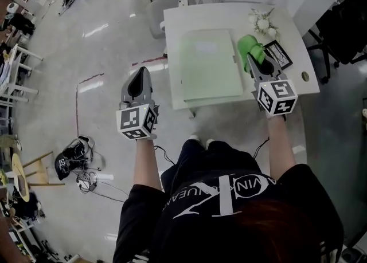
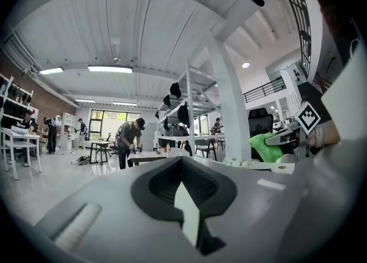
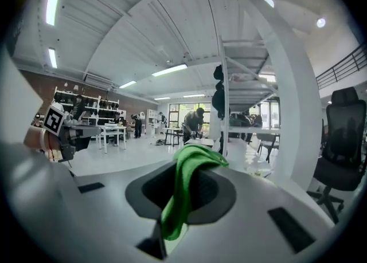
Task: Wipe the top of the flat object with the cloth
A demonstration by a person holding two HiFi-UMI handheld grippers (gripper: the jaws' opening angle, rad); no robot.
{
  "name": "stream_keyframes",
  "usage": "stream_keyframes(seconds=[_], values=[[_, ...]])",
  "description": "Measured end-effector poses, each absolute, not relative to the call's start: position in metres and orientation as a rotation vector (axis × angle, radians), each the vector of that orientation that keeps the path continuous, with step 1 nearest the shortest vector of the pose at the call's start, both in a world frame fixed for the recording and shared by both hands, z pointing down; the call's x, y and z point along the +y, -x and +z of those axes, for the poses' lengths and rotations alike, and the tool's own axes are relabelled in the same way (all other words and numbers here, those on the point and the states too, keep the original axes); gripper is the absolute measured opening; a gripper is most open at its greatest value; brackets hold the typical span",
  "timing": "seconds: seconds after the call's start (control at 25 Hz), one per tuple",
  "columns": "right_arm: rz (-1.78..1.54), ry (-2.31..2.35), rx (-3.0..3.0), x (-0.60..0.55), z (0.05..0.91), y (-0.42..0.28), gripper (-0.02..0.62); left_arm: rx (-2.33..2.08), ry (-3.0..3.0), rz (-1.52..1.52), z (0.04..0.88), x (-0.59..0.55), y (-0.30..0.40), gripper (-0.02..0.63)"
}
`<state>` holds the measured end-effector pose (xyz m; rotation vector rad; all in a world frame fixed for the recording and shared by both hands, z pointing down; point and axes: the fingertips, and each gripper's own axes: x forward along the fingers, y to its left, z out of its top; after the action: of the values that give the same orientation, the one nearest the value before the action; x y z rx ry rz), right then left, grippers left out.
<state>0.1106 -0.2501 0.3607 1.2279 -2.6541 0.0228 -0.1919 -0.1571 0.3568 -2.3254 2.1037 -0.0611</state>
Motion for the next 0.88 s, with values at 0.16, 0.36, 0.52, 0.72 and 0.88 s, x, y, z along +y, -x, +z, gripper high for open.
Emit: stream_keyframes(seconds=[0.16,0.36,0.52,0.72,0.88], values=[[-0.007,-1.236,-2.675,-0.251,0.347,-0.106,0.046,2.09,2.296,-0.029,0.34,-0.157,0.196,0.011],[-0.033,-1.253,-2.697,-0.252,0.332,-0.102,0.046,2.094,2.277,-0.014,0.331,-0.158,0.202,0.01],[-0.048,-1.259,-2.708,-0.254,0.325,-0.098,0.046,2.102,2.263,-0.023,0.33,-0.157,0.207,0.011],[-0.062,-1.261,-2.712,-0.256,0.321,-0.093,0.046,2.107,2.247,-0.022,0.327,-0.156,0.214,0.011],[-0.07,-1.268,-2.715,-0.258,0.319,-0.088,0.046,2.114,2.237,-0.012,0.324,-0.158,0.221,0.011]])
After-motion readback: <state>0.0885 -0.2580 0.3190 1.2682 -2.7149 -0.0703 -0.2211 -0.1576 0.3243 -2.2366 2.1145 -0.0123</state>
